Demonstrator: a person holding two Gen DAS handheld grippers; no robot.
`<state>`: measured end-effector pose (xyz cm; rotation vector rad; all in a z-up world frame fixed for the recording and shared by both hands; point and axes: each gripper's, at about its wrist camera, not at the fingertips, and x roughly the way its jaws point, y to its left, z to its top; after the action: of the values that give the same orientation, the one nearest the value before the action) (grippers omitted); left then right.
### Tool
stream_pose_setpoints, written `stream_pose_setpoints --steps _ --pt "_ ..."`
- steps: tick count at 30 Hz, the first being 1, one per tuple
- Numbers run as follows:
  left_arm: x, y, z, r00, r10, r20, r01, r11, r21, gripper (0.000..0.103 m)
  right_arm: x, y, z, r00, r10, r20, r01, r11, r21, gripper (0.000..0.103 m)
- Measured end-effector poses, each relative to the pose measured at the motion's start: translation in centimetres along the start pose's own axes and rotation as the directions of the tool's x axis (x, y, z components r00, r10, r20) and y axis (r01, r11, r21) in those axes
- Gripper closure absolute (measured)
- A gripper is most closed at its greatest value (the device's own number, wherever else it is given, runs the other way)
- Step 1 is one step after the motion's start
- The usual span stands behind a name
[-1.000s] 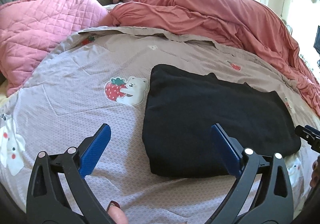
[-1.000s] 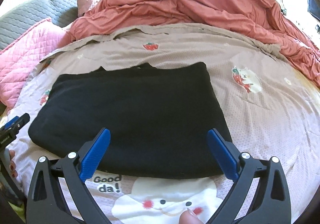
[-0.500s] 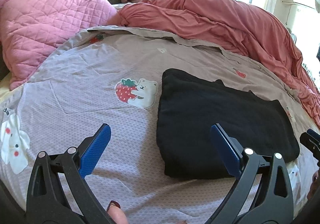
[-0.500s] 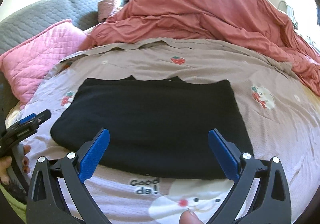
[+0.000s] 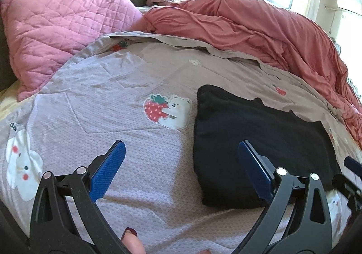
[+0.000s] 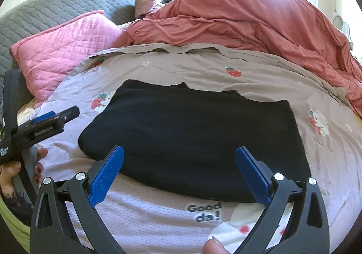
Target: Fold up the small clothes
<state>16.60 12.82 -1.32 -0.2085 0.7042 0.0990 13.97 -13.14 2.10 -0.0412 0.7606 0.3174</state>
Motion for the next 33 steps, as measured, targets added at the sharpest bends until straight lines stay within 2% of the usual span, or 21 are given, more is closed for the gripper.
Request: stream_pose_setpoints --steps 22,28,33 --pt "0.7 4.5 1.2 0.998 0.051 -0.024 -0.053 0.991 -0.126 0.010 3.1 7.2 -0.6 0.997 0.063 -0.053 -0.070 0.987 -0.147 0.005" --pt "1.3 6.5 1.4 0.997 0.059 -0.045 -0.067 0.977 -0.201 0.010 4.2 9.9 -0.6 0.996 0.066 -0.061 -0.078 0.973 -0.216 0.005" --pt "1.8 7.3 1.5 0.996 0.069 -0.061 -0.081 0.971 -0.227 0.010 5.8 12.4 -0.8 0.996 0.044 -0.071 -0.063 0.954 -0.292 0.005"
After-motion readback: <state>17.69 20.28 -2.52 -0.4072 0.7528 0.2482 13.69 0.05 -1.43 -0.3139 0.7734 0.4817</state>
